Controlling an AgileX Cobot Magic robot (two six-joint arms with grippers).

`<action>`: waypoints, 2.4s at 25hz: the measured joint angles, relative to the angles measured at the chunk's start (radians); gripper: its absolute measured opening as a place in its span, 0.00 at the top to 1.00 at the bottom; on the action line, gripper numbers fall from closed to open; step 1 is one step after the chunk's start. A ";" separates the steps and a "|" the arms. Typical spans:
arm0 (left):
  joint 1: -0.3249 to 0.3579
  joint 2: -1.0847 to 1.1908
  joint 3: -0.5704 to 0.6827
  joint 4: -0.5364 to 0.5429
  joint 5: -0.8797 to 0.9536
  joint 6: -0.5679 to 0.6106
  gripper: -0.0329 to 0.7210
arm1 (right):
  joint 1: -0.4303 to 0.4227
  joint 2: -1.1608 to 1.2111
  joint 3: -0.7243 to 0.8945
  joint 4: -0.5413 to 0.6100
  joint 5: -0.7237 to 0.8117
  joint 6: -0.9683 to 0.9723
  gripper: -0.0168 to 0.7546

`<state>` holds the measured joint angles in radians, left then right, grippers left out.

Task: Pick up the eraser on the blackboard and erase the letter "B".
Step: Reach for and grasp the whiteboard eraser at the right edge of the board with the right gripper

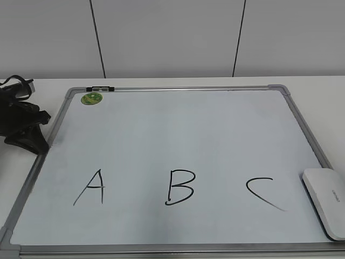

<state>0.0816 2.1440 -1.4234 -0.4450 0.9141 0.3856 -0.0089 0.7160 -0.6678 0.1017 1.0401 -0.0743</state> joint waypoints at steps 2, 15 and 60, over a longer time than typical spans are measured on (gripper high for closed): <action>0.000 0.000 0.000 0.000 0.000 0.000 0.91 | 0.000 0.087 0.000 0.000 -0.012 -0.015 0.22; 0.000 0.000 0.000 0.000 0.002 0.000 0.91 | 0.000 0.548 -0.002 0.029 -0.253 -0.052 0.11; 0.000 0.000 0.000 0.000 0.002 0.000 0.91 | 0.000 0.903 -0.091 0.035 -0.363 -0.080 0.18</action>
<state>0.0816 2.1440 -1.4234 -0.4450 0.9163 0.3856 -0.0089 1.6189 -0.7591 0.1367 0.6775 -0.1539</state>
